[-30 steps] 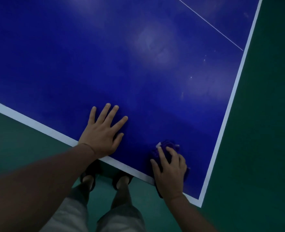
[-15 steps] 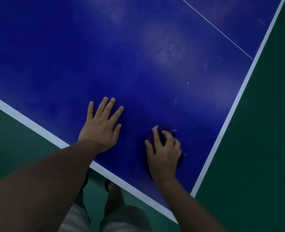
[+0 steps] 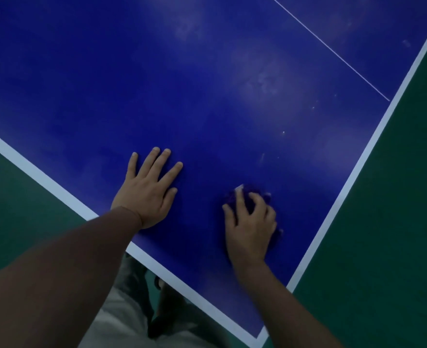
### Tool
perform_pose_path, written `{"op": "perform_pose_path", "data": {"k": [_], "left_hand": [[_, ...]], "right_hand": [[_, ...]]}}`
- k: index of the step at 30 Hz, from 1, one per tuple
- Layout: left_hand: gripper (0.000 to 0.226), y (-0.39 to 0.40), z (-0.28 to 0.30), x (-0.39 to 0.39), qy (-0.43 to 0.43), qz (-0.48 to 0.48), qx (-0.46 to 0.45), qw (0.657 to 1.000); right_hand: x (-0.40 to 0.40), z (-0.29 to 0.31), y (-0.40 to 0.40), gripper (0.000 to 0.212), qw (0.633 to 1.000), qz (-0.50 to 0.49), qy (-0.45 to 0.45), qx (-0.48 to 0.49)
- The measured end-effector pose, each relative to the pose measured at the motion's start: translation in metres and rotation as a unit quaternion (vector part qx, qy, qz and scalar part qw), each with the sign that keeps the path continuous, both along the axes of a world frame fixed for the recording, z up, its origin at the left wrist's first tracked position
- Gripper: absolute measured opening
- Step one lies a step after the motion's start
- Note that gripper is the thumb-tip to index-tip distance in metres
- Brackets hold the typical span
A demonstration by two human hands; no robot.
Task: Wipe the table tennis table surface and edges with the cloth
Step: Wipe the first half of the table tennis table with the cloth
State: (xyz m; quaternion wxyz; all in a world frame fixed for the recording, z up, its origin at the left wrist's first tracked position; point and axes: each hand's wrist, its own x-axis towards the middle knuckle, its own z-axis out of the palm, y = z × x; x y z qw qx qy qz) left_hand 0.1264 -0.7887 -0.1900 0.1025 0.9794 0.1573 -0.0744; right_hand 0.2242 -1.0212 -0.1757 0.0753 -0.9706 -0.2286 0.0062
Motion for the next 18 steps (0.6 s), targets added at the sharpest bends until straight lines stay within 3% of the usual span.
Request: {"op": "perform_pose_path", "data": {"k": [3, 6, 8, 11, 14, 18], "left_hand": [[0.063, 0.001, 0.0, 0.0, -0.004, 0.001, 0.005, 1.0], [0.062, 0.001, 0.002, 0.0, -0.014, 0.001, -0.006, 1.0], [0.062, 0.0, 0.004, 0.001, -0.016, 0.002, -0.02, 1.0], [0.064, 0.002, 0.01, 0.002, -0.018, 0.002, -0.033, 0.999], [0.065, 0.012, 0.014, 0.008, -0.014, -0.039, -0.02, 0.999], [0.064, 0.023, 0.016, 0.037, -0.009, -0.089, -0.015, 0.996]], "right_hand": [[-0.041, -0.004, 0.026, 0.05, 0.994, 0.105, -0.009, -0.001], [-0.023, -0.007, 0.054, 0.049, 0.987, 0.16, -0.028, 0.011], [0.016, -0.005, 0.054, 0.05, 0.989, 0.143, -0.04, 0.007], [0.075, 0.001, 0.034, 0.048, 0.999, 0.012, -0.032, 0.011], [0.076, 0.0, 0.015, 0.048, 0.997, -0.071, -0.03, 0.016], [0.033, -0.005, 0.034, 0.053, 1.0, 0.0, -0.03, 0.006]]}}
